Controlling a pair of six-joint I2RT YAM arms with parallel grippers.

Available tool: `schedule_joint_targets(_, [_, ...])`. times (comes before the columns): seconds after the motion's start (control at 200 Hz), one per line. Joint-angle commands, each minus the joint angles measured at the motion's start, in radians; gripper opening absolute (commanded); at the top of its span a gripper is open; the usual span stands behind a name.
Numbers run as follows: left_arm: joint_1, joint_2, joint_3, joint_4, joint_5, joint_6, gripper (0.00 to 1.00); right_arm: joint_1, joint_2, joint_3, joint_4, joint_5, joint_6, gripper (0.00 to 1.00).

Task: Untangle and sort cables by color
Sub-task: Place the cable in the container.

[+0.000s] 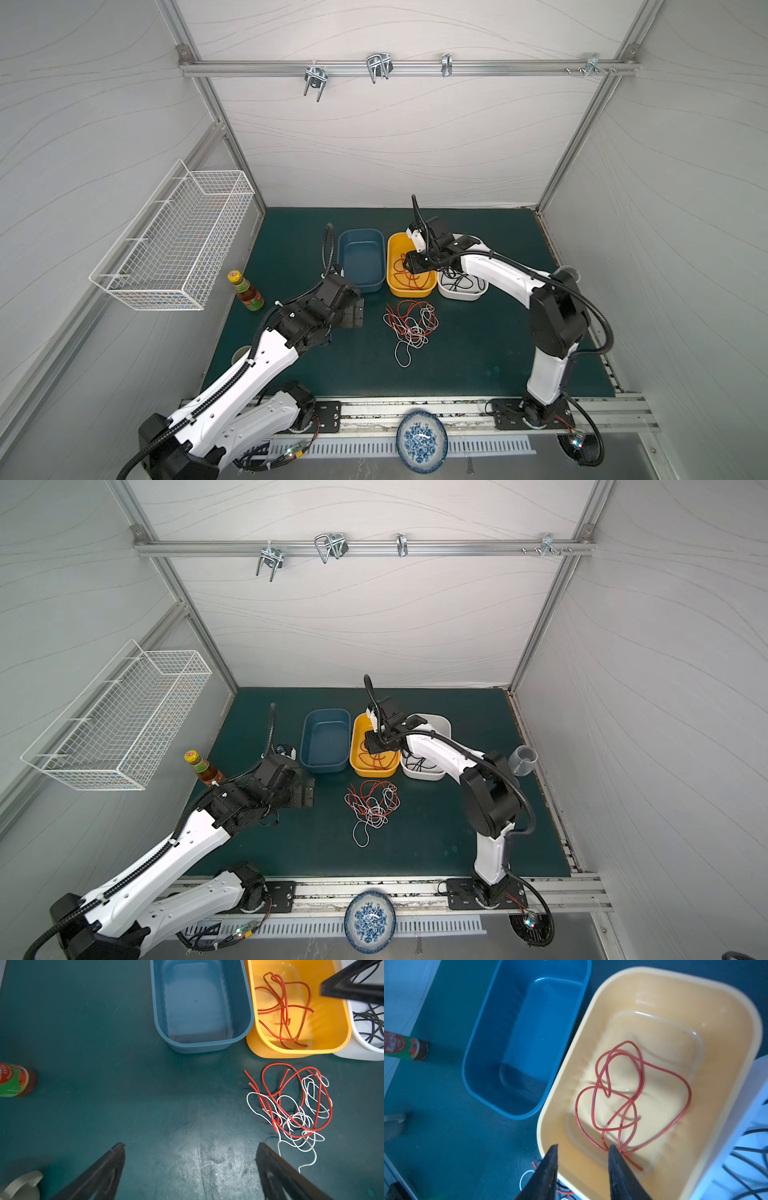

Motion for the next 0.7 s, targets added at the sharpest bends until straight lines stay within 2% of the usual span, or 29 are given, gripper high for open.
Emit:
schedule_joint_targets(0.0, [0.003,0.012,0.023,0.005,0.01,0.005,0.99,0.024,-0.112,-0.051,-0.01,0.025,-0.009,0.5])
schedule_joint_targets(0.175, [0.002,0.036,0.036,-0.014,0.032,-0.005,0.99,0.056,-0.275,-0.169,-0.012,0.085,-0.007,0.62])
schedule_joint_targets(0.325, [-0.003,0.057,0.058,-0.045,0.079,-0.058,0.98,0.056,-0.441,-0.272,-0.038,0.14,0.013,0.88])
schedule_joint_targets(0.36, [-0.006,0.059,0.056,-0.043,0.101,-0.077,0.98,0.056,-0.48,-0.292,-0.05,0.148,0.019,0.98])
schedule_joint_targets(0.525, [-0.047,0.096,0.059,-0.039,0.172,-0.175,0.95,0.063,-0.638,-0.357,-0.15,0.157,0.047,0.99])
schedule_joint_targets(0.695, [-0.107,0.16,0.045,0.013,0.193,-0.246,0.94,0.087,-0.771,-0.412,-0.283,0.251,0.057,0.99])
